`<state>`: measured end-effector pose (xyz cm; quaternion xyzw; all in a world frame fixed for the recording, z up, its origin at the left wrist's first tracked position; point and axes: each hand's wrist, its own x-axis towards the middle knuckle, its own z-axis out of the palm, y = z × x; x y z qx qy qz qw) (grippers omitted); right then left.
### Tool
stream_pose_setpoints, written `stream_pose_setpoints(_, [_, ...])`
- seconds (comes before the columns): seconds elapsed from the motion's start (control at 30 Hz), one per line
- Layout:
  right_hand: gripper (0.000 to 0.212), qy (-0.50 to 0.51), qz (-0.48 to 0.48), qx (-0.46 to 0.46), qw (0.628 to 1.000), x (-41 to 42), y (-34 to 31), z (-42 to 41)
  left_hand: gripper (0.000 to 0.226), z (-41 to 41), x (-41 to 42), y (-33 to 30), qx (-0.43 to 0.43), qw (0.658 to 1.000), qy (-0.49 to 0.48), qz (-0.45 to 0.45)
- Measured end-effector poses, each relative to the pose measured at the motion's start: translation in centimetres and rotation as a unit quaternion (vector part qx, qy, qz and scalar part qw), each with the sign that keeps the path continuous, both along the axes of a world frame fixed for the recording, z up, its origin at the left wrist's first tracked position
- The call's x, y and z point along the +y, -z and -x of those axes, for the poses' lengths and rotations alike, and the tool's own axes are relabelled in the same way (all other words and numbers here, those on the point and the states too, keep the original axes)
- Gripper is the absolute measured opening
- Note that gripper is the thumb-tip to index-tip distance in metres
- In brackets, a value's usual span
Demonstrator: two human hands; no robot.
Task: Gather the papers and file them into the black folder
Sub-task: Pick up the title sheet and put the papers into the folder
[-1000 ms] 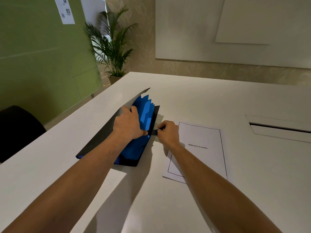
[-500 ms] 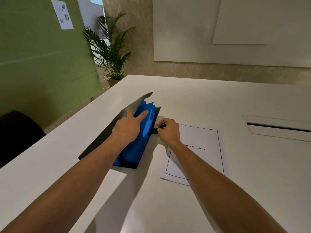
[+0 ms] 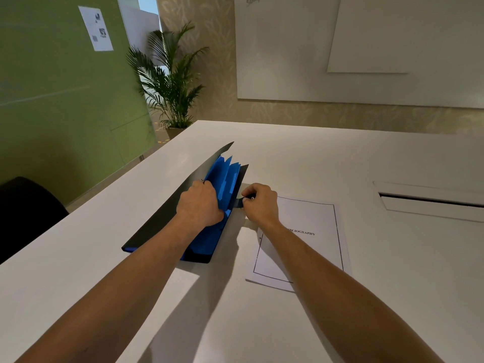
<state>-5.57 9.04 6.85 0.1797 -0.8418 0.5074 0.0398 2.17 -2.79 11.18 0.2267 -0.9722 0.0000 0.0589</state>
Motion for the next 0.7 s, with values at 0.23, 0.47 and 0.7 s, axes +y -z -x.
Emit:
stream_pose_setpoints(0.23, [0.021,-0.024,-0.019,-0.052,0.998,0.8,0.1,0.0,0.057,0.3,-0.4,0.3,-0.019,0.999,0.033,-0.027])
stream_pose_setpoints(0.47, [0.057,-0.044,-0.095,-0.066,0.992,4.9,0.5,-0.3,0.077,1.1,-0.1,2.6,-0.066,0.993,0.073,-0.059])
stream_pose_setpoints(0.7, [0.051,0.126,-0.255,-0.068,0.956,15.0,0.9,0.9,0.026,2.3,1.7,4.7,-0.102,0.991,0.085,-0.031])
